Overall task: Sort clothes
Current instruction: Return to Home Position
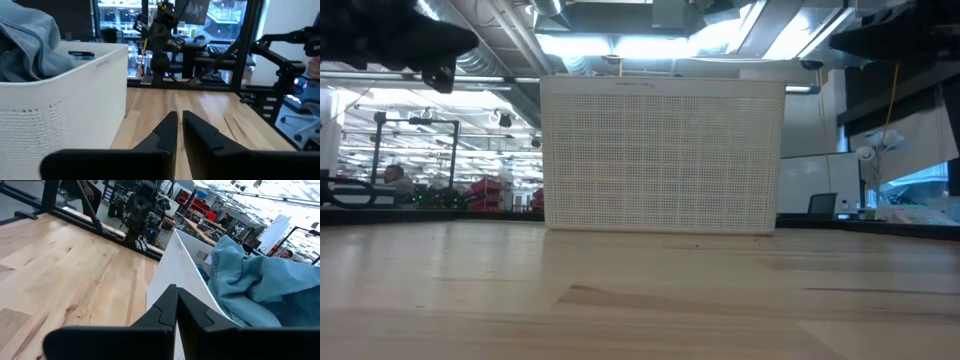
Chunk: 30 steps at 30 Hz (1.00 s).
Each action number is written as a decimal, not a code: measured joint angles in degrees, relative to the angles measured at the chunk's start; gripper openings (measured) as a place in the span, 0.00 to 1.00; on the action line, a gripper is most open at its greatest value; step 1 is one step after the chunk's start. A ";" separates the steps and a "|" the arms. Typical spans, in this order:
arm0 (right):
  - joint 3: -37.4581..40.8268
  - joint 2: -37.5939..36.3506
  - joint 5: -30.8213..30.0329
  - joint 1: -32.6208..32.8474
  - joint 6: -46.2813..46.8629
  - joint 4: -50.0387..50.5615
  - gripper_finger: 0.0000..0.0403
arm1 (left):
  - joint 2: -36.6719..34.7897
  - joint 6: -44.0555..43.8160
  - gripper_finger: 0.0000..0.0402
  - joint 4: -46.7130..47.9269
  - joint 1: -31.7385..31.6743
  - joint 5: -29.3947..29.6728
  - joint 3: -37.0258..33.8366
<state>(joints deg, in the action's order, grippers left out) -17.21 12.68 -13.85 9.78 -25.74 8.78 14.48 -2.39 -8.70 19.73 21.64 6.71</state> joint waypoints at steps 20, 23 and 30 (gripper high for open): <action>8.59 -10.22 2.49 -0.04 1.16 0.28 0.03 | -14.34 -1.66 0.00 15.74 -8.23 -7.49 -0.71; 10.02 -10.23 2.56 -0.04 3.77 -0.67 0.02 | -14.31 -1.77 0.01 15.77 -8.23 -7.58 -0.75; 16.06 -10.29 6.16 -0.04 6.21 -10.45 0.03 | -14.27 -3.01 0.01 15.47 -8.23 -7.58 -2.66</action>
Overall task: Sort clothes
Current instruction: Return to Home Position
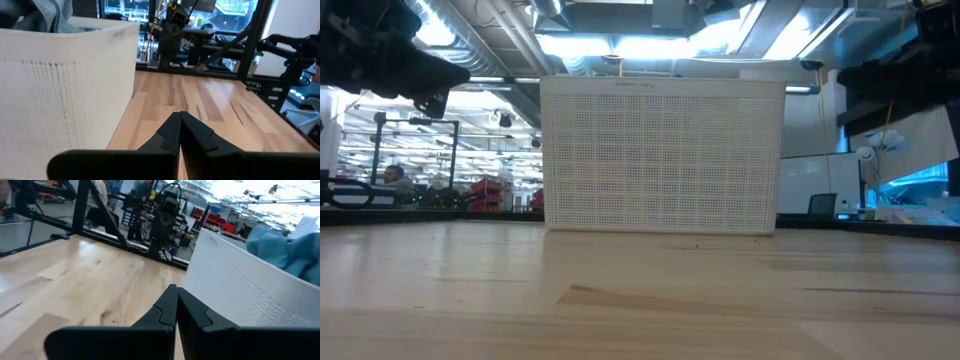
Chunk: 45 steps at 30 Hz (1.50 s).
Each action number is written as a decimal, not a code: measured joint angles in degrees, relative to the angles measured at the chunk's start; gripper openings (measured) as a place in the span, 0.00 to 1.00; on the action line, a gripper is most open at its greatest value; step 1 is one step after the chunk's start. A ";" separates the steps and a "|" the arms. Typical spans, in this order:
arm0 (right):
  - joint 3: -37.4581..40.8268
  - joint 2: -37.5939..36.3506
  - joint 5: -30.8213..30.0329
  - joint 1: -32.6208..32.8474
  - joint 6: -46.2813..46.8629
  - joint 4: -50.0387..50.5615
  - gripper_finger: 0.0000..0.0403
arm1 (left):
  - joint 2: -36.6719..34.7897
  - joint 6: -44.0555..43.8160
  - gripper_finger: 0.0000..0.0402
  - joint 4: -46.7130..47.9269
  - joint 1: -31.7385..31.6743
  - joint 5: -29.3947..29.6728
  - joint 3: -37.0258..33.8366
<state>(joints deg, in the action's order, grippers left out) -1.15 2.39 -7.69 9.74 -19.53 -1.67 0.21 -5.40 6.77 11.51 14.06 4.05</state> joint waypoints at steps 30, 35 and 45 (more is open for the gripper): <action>0.72 0.09 3.90 0.00 -1.99 0.39 0.04 | 0.00 4.33 0.01 -0.38 0.00 -0.15 -0.54; 0.72 0.09 3.90 0.00 -1.99 0.41 0.04 | 0.00 4.20 0.01 -0.37 0.00 -0.13 -0.54; 0.72 0.09 3.64 0.00 -1.99 0.39 0.04 | 0.00 3.98 0.01 -0.33 0.00 -0.11 -0.56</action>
